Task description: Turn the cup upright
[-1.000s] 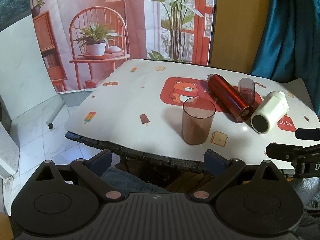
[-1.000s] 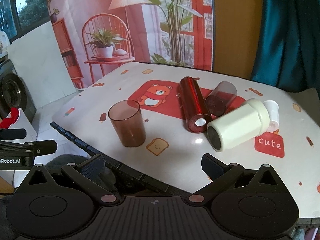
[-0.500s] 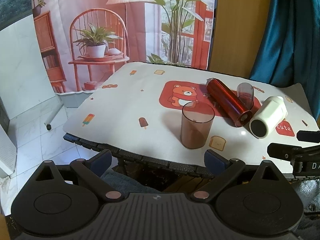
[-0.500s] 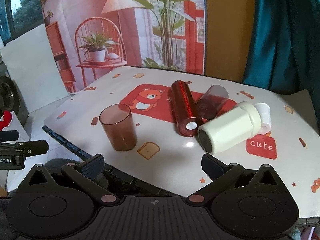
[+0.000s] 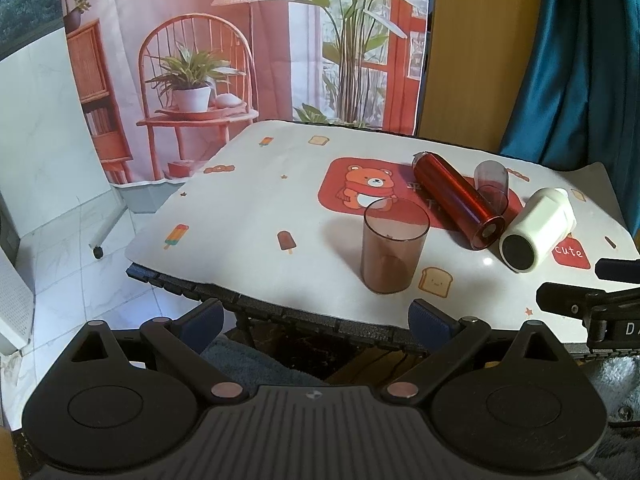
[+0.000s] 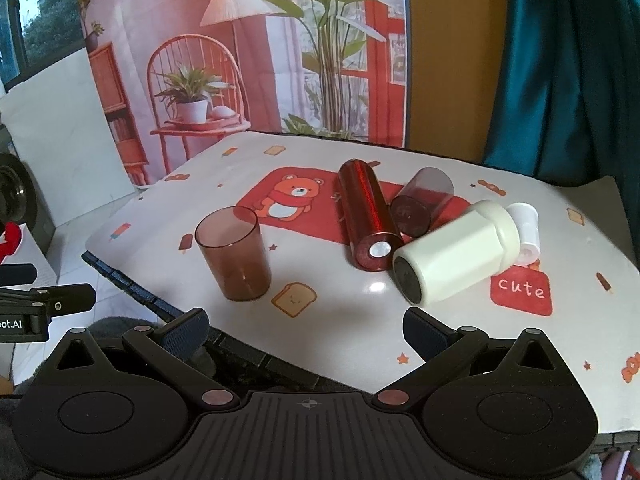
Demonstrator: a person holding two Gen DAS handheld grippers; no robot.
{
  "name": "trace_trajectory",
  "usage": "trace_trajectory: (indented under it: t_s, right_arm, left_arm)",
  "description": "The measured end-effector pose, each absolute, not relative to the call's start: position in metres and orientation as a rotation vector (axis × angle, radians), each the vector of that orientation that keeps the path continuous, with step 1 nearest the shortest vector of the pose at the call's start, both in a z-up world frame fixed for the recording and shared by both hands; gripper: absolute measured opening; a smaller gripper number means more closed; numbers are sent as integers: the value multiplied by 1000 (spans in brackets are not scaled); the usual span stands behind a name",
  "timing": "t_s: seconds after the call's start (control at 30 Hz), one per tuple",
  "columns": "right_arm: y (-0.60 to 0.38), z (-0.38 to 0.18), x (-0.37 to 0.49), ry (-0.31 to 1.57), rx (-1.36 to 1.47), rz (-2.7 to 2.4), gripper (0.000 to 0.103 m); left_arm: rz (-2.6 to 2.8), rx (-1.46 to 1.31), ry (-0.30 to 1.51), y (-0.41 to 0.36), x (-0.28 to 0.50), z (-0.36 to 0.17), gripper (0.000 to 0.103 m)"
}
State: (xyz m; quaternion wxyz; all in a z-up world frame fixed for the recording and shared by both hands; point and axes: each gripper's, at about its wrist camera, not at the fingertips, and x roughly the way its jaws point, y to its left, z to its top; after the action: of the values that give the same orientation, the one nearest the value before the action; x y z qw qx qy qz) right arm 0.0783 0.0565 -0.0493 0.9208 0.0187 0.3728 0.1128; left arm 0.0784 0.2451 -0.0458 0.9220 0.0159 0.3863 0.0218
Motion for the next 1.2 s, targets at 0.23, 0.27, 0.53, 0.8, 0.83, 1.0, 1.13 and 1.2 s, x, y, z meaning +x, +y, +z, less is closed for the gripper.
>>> trace_trajectory:
  t_s: [0.23, 0.27, 0.53, 0.8, 0.83, 1.0, 1.13, 1.2]
  right_arm:
    - [56, -49, 77, 763, 38, 231, 103]
    - [56, -49, 77, 763, 38, 230, 103]
    - [54, -45, 75, 748, 34, 222, 103]
    - [54, -45, 75, 747, 34, 222, 103]
    - [54, -45, 75, 747, 34, 222, 103]
    - [54, -45, 75, 746, 34, 221, 103]
    - [54, -45, 75, 747, 36, 221, 103]
    - [54, -45, 75, 747, 36, 221, 103]
  left_arm:
    - [46, 36, 791, 245, 78, -46, 100]
    - [46, 36, 791, 245, 78, -46, 100]
    - [51, 42, 780, 245, 77, -43, 100]
    - [51, 43, 778, 244, 76, -43, 100]
    - [51, 44, 777, 244, 76, -44, 100]
    - [57, 51, 778, 244, 76, -44, 100]
    - [56, 52, 777, 243, 76, -44, 100]
    - [55, 54, 777, 243, 76, -44, 100]
